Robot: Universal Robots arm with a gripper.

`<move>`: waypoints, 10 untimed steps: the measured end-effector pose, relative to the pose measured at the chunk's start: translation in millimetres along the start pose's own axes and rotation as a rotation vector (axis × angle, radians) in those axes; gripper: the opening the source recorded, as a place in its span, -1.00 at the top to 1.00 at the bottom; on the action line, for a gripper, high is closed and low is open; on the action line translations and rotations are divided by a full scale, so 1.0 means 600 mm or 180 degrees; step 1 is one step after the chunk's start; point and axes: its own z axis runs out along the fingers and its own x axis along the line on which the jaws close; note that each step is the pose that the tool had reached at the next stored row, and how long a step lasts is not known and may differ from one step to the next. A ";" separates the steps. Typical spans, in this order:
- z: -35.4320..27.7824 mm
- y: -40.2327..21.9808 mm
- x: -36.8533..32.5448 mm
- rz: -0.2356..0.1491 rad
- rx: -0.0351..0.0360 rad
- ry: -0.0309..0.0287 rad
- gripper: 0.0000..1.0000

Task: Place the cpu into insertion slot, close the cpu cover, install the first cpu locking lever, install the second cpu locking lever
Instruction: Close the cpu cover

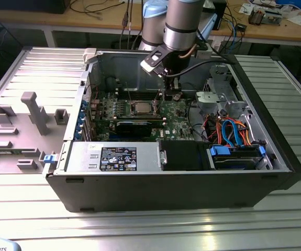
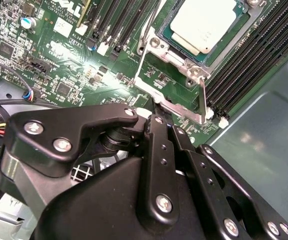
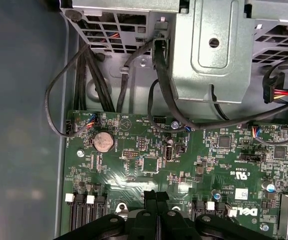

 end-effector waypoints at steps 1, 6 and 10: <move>0.000 -0.001 0.000 0.0000 0.0000 0.0000 0.79; 0.001 -0.004 0.000 0.0000 0.0000 0.0000 0.79; 0.002 -0.005 0.000 0.0000 0.0000 0.0000 0.79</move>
